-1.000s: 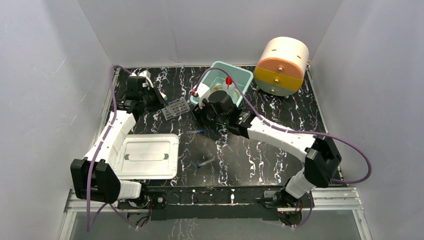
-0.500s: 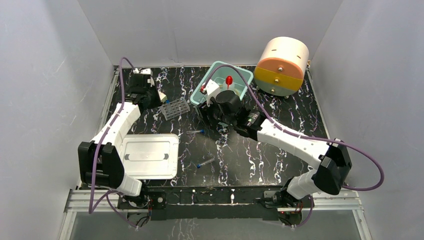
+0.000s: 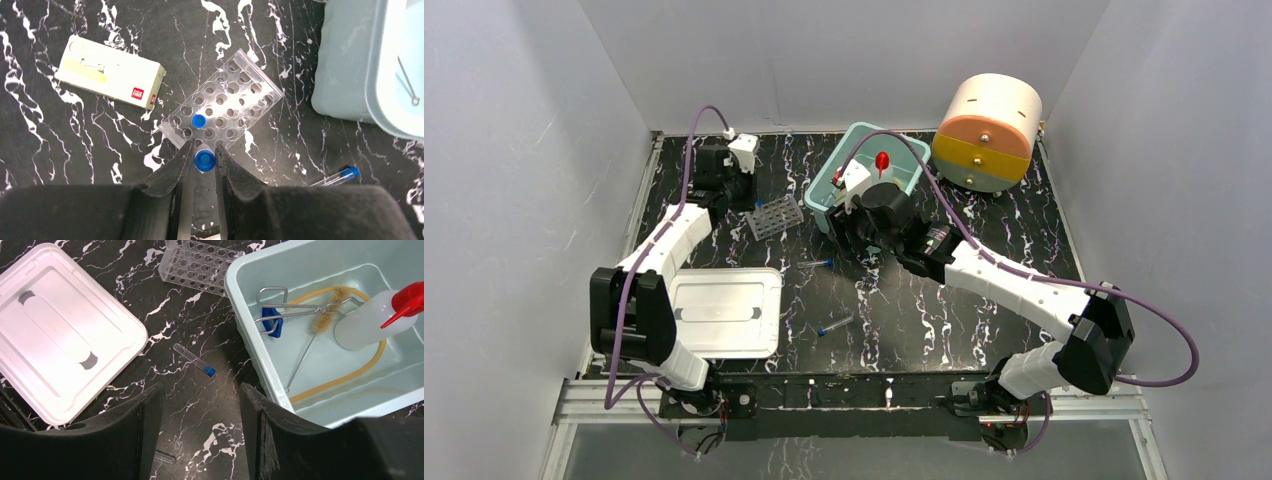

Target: Organize the chemistry lab equipment

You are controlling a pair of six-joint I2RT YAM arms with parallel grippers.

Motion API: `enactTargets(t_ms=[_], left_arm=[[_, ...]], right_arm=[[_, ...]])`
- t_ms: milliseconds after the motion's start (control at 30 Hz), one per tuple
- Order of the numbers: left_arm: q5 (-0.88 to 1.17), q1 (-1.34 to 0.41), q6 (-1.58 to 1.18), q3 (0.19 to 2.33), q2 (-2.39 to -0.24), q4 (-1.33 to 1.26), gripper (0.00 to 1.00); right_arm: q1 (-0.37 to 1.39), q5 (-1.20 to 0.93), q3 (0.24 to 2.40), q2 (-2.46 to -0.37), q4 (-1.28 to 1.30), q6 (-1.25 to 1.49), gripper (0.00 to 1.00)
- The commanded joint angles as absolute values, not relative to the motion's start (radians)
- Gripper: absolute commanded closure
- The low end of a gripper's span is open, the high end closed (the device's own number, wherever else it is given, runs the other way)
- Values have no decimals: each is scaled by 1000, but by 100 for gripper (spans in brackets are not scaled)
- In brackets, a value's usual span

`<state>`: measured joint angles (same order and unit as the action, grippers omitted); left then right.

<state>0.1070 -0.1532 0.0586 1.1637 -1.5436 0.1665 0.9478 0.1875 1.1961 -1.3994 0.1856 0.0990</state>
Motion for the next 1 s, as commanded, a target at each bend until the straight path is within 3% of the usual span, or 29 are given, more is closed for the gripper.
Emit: enactTargets(t_ms=[0,567,967], left_arm=[[222,-152,268,1143,-1514,95,91],[549,-5,462,1116,-1463,145,92],[576,-2,468,1068,-1507,7,93]], right_arm=[[940,212,1204,-1365,178,95,35],[929,209,1196,-1366,168,71,35],[926,188,1198,-1367,181,82,35]])
